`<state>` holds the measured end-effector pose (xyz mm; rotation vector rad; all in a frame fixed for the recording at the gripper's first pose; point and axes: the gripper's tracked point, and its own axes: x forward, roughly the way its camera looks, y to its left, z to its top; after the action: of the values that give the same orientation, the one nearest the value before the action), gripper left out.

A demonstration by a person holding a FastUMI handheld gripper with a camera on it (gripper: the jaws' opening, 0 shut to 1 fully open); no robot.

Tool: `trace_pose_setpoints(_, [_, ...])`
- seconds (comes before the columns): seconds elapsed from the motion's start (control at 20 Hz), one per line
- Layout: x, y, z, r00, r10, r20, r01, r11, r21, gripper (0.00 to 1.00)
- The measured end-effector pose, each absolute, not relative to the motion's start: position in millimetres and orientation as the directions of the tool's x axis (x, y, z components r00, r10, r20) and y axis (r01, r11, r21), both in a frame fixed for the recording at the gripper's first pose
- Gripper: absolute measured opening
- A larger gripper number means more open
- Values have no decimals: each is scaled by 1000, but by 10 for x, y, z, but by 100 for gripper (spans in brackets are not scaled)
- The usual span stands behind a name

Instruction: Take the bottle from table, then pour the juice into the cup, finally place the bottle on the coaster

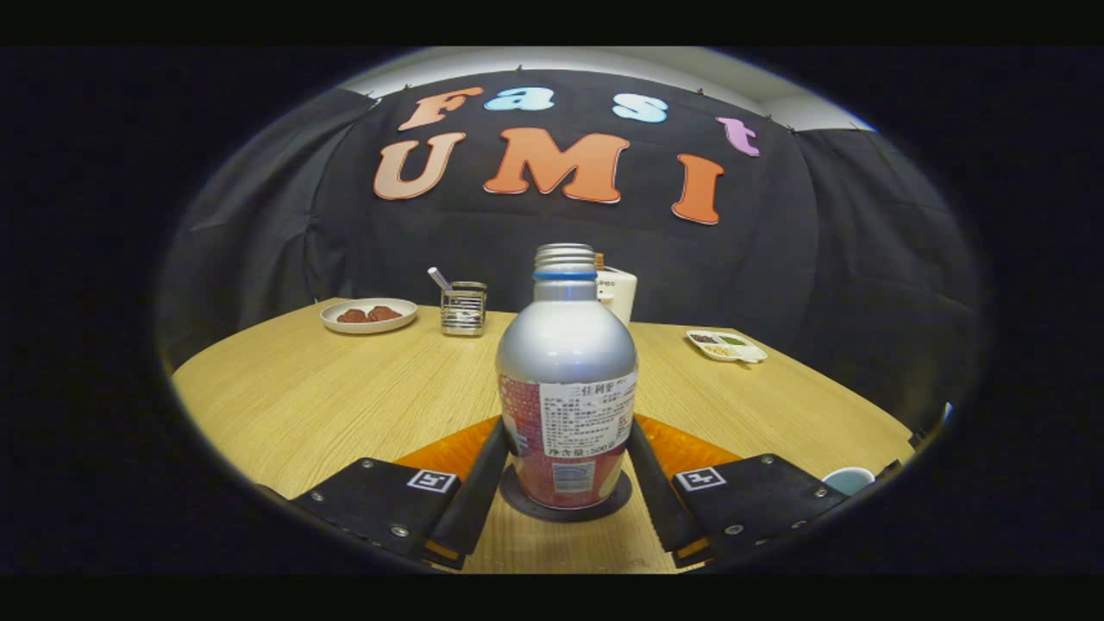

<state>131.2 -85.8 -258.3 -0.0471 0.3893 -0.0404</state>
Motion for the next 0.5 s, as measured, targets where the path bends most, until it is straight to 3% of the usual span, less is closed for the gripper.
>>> trace_pose_setpoints(0.2, [1277,-912,-2595,924,-46,-380,46,999,-11,81])
trace_pose_setpoints(0.5, [1143,-987,-2494,930,-62,-361,80,996,35,96])
